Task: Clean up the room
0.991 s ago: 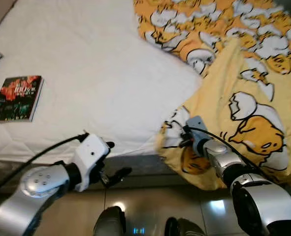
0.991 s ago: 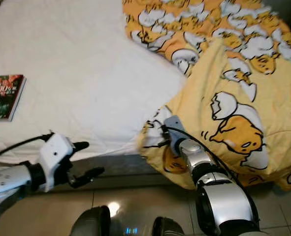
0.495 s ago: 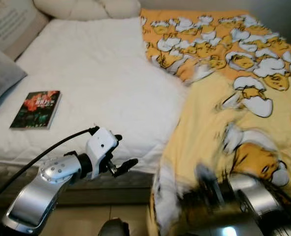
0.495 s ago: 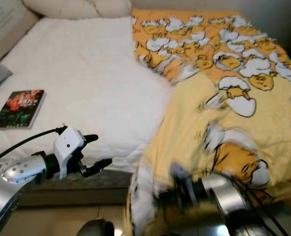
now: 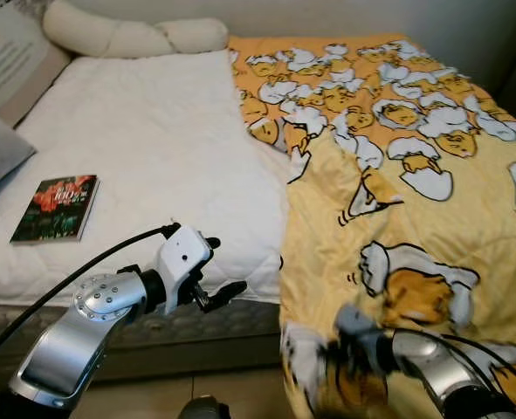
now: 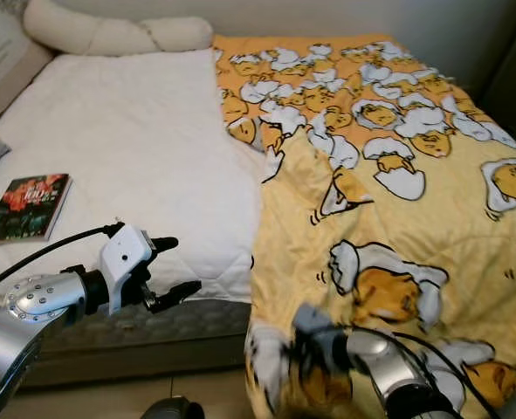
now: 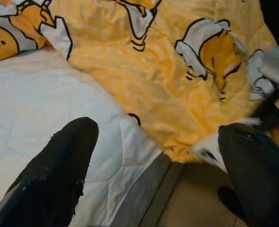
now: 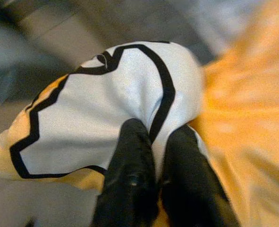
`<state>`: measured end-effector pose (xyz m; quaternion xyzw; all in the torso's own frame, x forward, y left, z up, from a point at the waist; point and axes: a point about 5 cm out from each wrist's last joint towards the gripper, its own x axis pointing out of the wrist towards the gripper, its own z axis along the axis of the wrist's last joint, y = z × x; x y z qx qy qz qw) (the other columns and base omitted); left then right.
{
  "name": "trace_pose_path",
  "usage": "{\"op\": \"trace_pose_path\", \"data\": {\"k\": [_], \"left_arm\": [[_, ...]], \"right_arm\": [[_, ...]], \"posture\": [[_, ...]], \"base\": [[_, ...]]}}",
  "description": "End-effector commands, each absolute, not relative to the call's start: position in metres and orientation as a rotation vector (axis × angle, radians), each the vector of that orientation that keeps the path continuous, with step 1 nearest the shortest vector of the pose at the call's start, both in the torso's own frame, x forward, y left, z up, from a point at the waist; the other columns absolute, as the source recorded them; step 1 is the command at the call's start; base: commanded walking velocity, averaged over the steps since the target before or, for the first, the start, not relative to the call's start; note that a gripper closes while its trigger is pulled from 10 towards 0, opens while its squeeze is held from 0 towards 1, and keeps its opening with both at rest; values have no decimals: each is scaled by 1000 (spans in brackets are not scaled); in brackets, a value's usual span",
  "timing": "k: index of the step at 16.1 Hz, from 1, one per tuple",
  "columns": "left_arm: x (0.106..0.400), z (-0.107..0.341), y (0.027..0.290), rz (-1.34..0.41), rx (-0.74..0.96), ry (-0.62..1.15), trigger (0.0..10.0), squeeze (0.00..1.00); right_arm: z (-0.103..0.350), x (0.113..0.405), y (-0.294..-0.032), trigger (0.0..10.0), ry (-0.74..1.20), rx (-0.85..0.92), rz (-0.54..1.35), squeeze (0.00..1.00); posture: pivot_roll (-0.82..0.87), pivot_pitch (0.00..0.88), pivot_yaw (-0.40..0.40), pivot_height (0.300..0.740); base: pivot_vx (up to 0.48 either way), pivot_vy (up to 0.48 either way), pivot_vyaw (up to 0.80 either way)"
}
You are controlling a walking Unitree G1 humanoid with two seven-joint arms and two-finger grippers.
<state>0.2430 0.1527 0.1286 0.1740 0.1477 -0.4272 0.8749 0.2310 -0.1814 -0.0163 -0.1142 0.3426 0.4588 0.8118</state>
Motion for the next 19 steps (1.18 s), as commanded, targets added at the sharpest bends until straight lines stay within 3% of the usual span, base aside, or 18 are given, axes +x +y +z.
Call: {"op": "trace_pose_path", "data": {"k": [1, 4, 7, 10, 13, 19], "left_arm": [[244, 130, 153, -900, 381, 304, 10000, 0], [245, 125, 154, -860, 376, 307, 10000, 0], [251, 115, 162, -677, 306, 319, 10000, 0], [258, 108, 162, -480, 191, 263, 10000, 0], [263, 105, 160, -396, 142, 235, 10000, 0], [268, 105, 159, -359, 109, 212, 10000, 0]], "right_arm": [[1, 243, -185, 10000, 655, -208, 954, 1000], [13, 248, -178, 10000, 530, -174, 993, 1000], [31, 264, -180, 10000, 387, -107, 758, 1000], [38, 270, -179, 10000, 273, 37, 365, 1000], [35, 265, -172, 10000, 260, 77, 197, 1000], [33, 263, -169, 10000, 268, 78, 99, 1000]], "posture": [[104, 0, 45, 740], [100, 0, 38, 740], [86, 0, 32, 740], [56, 0, 32, 740], [46, 0, 33, 740], [47, 0, 21, 740]], "base": [[0, 0, 0], [0, 0, 0], [0, 0, 0], [0, 0, 0], [0, 0, 0], [0, 0, 0]]}}
